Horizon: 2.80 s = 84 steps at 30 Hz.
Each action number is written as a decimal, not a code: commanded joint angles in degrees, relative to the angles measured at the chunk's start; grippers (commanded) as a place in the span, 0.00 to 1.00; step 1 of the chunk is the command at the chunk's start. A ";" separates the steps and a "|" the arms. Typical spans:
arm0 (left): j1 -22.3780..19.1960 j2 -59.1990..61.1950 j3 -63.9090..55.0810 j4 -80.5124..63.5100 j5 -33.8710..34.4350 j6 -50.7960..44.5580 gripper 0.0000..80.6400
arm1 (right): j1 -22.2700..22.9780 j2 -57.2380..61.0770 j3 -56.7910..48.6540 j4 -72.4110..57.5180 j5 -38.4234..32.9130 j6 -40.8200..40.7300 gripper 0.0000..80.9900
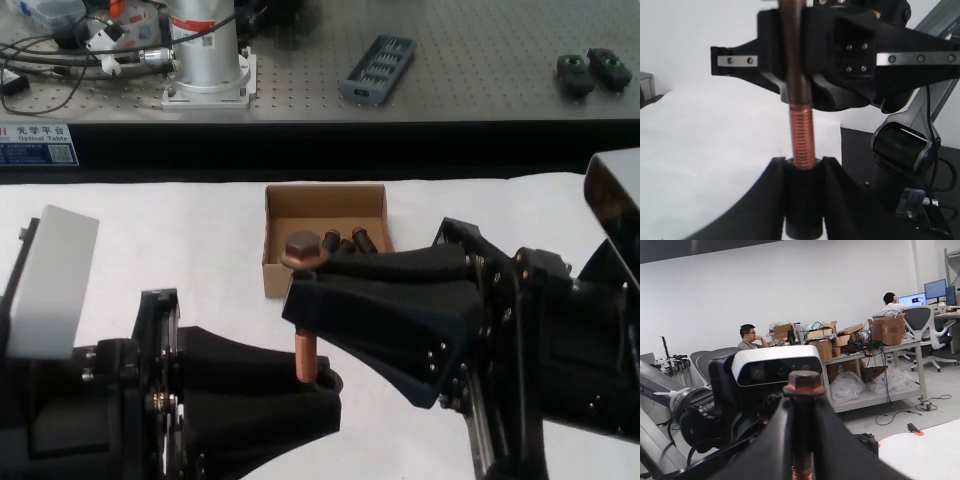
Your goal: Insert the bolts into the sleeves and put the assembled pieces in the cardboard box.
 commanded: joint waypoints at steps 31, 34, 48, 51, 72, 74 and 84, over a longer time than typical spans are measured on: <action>-0.07 -0.32 -0.13 -4.71 -6.87 1.95 0.01 | 0.24 -1.56 -0.19 7.53 2.63 -4.73 0.04; -0.07 -0.32 -0.13 -8.67 -8.25 1.95 0.01 | 0.24 -1.56 -0.19 9.74 2.14 -4.73 0.04; -0.07 -0.32 -0.13 -14.13 -11.09 0.39 0.01 | 0.24 -1.56 -0.19 12.98 2.95 -4.73 0.41; -0.07 -0.32 -0.13 -14.50 -11.22 0.20 0.01 | 0.24 -1.56 -0.19 13.00 3.38 -4.73 0.41; -0.07 1.67 -1.03 -14.07 -23.20 -6.37 0.01 | -0.14 -9.44 -0.19 27.66 20.13 -11.23 0.29; -0.07 3.36 -3.09 -9.23 -23.52 -6.41 0.01 | -0.34 -11.28 -0.19 34.12 22.07 -12.41 0.19; 0.41 22.07 -23.41 11.09 -25.02 -3.74 0.01 | -0.57 -23.02 -0.19 56.62 31.46 -13.70 0.04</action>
